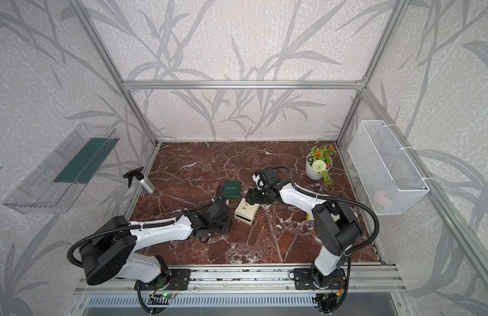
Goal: Take the rings out of the lift-off lid box
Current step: Adjust the jewelry box at the center of the board.
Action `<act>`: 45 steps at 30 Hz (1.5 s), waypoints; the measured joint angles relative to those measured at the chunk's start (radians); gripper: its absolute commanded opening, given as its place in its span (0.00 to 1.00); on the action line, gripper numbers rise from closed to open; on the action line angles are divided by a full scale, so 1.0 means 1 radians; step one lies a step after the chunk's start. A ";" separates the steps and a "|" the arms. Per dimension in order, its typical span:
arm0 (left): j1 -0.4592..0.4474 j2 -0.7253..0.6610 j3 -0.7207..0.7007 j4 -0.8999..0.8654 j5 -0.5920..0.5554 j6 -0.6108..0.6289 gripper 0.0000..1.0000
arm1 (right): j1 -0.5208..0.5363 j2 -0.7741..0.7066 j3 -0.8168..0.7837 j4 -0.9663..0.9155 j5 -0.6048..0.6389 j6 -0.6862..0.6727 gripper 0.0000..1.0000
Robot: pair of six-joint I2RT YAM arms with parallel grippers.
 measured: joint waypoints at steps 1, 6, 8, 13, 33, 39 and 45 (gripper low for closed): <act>0.000 0.005 0.005 0.001 0.000 0.002 0.45 | 0.000 0.011 0.005 -0.001 0.001 -0.005 0.76; 0.000 0.041 0.035 0.000 0.000 0.010 0.45 | 0.000 0.054 0.011 -0.014 0.003 -0.025 0.81; -0.001 0.057 0.046 -0.002 0.001 0.011 0.46 | 0.000 0.066 0.016 -0.020 0.004 -0.031 0.82; -0.001 0.092 0.073 -0.008 0.001 0.017 0.46 | 0.000 0.076 0.024 -0.029 0.004 -0.040 0.81; 0.000 0.174 0.171 -0.100 -0.083 0.011 0.48 | -0.002 0.064 -0.034 0.034 -0.045 -0.022 0.73; 0.011 0.198 0.193 -0.106 -0.106 0.010 0.48 | -0.002 0.033 -0.071 0.045 -0.052 0.001 0.70; 0.041 0.235 0.230 -0.101 -0.122 0.010 0.49 | -0.003 -0.024 -0.138 0.059 -0.064 0.043 0.68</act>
